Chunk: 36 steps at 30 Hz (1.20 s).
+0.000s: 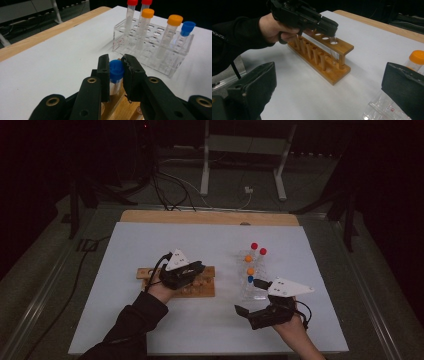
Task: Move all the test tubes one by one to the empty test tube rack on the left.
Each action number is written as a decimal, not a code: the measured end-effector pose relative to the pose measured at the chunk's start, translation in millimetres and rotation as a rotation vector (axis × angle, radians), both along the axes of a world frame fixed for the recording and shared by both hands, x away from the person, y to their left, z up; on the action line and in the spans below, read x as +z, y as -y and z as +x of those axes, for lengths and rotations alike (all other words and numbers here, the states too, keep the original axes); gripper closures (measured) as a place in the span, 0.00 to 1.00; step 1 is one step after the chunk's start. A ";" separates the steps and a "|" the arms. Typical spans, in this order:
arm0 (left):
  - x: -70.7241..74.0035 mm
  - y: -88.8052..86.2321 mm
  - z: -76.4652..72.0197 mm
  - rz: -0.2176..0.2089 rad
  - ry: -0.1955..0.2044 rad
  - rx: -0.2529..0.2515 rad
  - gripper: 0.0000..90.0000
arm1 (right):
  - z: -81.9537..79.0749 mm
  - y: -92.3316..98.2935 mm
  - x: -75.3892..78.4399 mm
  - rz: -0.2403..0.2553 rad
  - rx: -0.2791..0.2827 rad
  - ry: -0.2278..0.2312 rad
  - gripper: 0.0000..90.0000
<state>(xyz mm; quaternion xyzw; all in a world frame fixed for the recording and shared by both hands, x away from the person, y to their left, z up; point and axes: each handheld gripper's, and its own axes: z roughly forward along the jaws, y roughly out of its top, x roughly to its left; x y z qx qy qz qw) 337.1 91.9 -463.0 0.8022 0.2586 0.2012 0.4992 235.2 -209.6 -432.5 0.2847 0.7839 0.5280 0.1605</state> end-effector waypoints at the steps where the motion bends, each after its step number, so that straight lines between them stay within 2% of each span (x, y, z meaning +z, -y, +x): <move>1: 0.1 0.6 -0.3 0.006 0.003 -0.002 0.86 | 0.1 0.0 0.6 -0.003 0.000 0.004 0.00; 6: 1.5 0.6 0.5 0.019 -0.003 -0.014 0.86 | -0.9 2.0 6.9 0.000 0.000 0.027 0.00; 10: 3.0 -0.6 1.3 0.013 -0.025 -0.019 0.83 | 0.7 6.3 11.1 -0.010 -0.009 0.039 0.00; 12: 4.6 -1.2 -0.7 0.021 -0.018 -0.006 0.69 | 2.8 9.0 12.8 -0.021 -0.023 0.038 0.00; 14: 8.4 -4.0 -3.8 -0.002 -0.027 -0.023 0.58 | 4.1 11.3 13.2 -0.034 -0.040 0.039 0.01; 15: 10.9 -5.1 -5.9 0.002 -0.024 -0.026 0.51 | 4.6 12.5 12.9 -0.039 -0.049 0.039 0.02; 19: 21.7 -11.0 -17.7 -0.003 -0.019 -0.034 0.17 | 9.2 16.8 9.5 -0.059 -0.082 0.025 0.05; 22: 28.2 -19.9 -29.0 -0.026 -0.024 -0.074 0.06 | 13.6 19.0 6.2 -0.081 -0.099 0.011 0.08; 23: 29.6 -23.4 -33.0 -0.037 -0.030 -0.088 0.04 | 15.2 19.5 4.8 -0.092 -0.109 0.003 0.09; 27: 31.7 -35.2 -50.8 -0.029 -0.026 -0.112 0.02 | 22.4 21.0 -1.8 -0.129 -0.141 -0.047 0.16; 30: 30.8 -44.7 -64.3 -0.031 -0.027 -0.130 0.02 | 26.8 19.5 -7.1 -0.183 -0.171 -0.080 0.20; 33: 27.1 -52.7 -76.1 -0.033 -0.035 -0.144 0.02 | 31.5 19.7 -11.8 -0.210 -0.196 -0.099 0.32; 36: 18.9 -58.0 -85.4 -0.043 -0.033 -0.147 0.02 | 36.4 21.8 -14.0 -0.216 -0.204 -0.116 0.47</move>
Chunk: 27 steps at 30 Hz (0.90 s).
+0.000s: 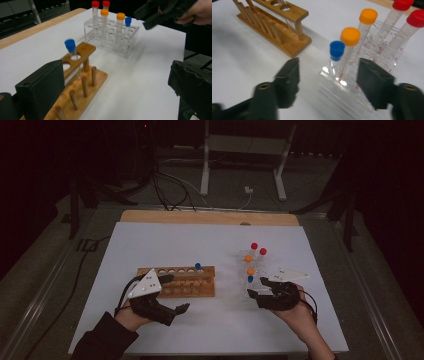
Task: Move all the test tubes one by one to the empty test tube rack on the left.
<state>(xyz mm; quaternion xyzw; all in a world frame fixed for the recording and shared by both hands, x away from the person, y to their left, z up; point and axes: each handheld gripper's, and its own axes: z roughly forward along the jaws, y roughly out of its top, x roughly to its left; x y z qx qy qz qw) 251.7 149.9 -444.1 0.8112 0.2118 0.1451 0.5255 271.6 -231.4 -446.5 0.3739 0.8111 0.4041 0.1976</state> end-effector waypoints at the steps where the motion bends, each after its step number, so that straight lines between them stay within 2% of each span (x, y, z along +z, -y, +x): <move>1: -3.4 -1.9 -2.6 -0.004 -0.003 0.006 0.02 | 1.7 0.9 -0.4 -0.004 -0.003 -0.003 0.50; 3: -7.6 -4.5 -4.9 -0.019 -0.006 0.004 0.02 | 5.7 2.0 -1.6 -0.006 -0.010 -0.021 0.54; 6: -10.3 -6.4 -6.4 -0.017 -0.011 0.010 0.02 | 11.1 2.5 -3.7 -0.006 -0.019 -0.045 0.63; 8: -9.4 -7.1 -6.9 -0.022 -0.007 0.012 0.02 | 14.0 2.1 -5.4 -0.041 -0.016 -0.045 0.69; 13: -10.5 -7.8 -6.8 -0.020 -0.004 0.016 0.02 | 21.1 0.6 -9.8 -0.060 -0.008 -0.062 0.73; 21: -11.6 -8.4 -6.7 -0.017 -0.004 0.015 0.02 | 28.0 -3.7 -15.0 -0.042 -0.006 -0.095 0.80; 27: -12.3 -8.7 -6.4 -0.016 -0.008 0.017 0.02 | 29.5 -6.9 -16.4 -0.036 -0.004 -0.098 0.85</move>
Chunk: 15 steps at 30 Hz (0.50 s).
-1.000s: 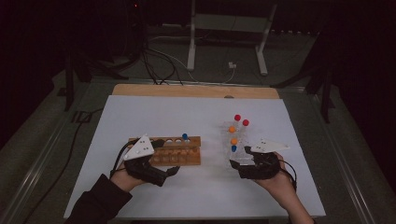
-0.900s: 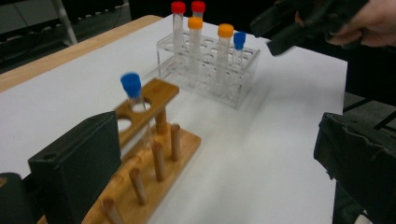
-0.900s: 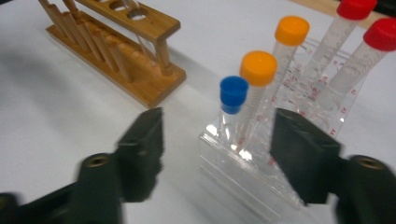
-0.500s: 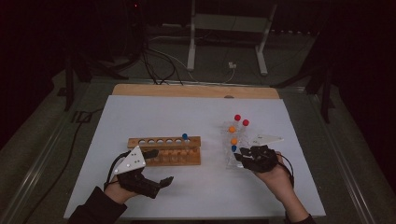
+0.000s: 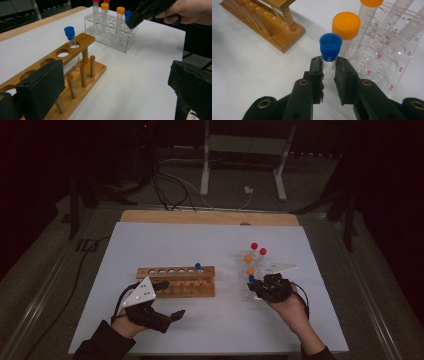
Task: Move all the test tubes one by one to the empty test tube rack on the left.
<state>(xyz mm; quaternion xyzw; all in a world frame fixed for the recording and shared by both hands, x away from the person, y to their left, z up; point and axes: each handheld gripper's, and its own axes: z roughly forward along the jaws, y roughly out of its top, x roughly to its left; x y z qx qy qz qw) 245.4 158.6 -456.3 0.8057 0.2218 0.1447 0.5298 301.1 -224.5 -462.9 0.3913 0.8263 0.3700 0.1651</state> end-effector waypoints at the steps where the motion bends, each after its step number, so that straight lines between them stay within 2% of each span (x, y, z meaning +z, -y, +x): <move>1: -0.1 -0.1 0.2 0.001 -0.001 0.000 0.02 | -0.3 -0.3 0.2 -0.005 0.001 0.003 0.85; 4: -0.7 -0.5 0.7 0.001 -0.006 -0.003 0.02 | -2.6 -1.0 1.3 -0.021 0.002 0.019 0.85; 10: -0.6 -1.3 1.2 0.002 -0.008 -0.004 0.02 | -9.4 2.1 12.0 -0.007 0.000 0.062 0.85; 15: 0.1 -1.7 1.6 0.004 -0.010 -0.004 0.02 | -17.3 4.6 23.9 0.005 -0.001 0.116 0.85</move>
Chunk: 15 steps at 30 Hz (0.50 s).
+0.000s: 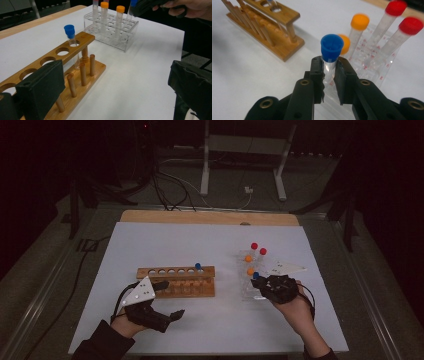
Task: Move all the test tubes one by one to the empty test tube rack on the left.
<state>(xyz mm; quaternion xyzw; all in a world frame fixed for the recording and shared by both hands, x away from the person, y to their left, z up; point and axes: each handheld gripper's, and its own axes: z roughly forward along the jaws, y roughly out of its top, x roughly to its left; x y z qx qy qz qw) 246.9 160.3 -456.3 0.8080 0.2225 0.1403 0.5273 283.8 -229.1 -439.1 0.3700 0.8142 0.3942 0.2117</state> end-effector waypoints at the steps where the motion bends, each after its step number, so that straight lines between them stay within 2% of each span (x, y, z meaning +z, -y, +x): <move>1: 0.1 0.0 0.0 -0.001 -0.003 -0.002 0.02 | -1.4 0.2 1.9 0.001 0.001 0.011 0.85; 6: 1.4 0.3 -0.2 0.000 -0.008 -0.008 0.02 | -9.6 1.2 13.2 0.009 0.010 0.044 0.85; 10: 3.3 1.1 -0.2 -0.002 -0.010 -0.010 0.02 | -20.2 1.3 25.5 0.034 0.010 0.106 0.85; 12: 4.3 2.1 -0.8 -0.003 -0.010 -0.017 0.02 | -26.3 -1.7 30.7 0.035 0.025 0.134 0.85; 15: 6.1 4.3 -1.8 -0.003 -0.004 -0.025 0.02 | -32.6 -7.5 34.9 0.047 0.056 0.150 0.85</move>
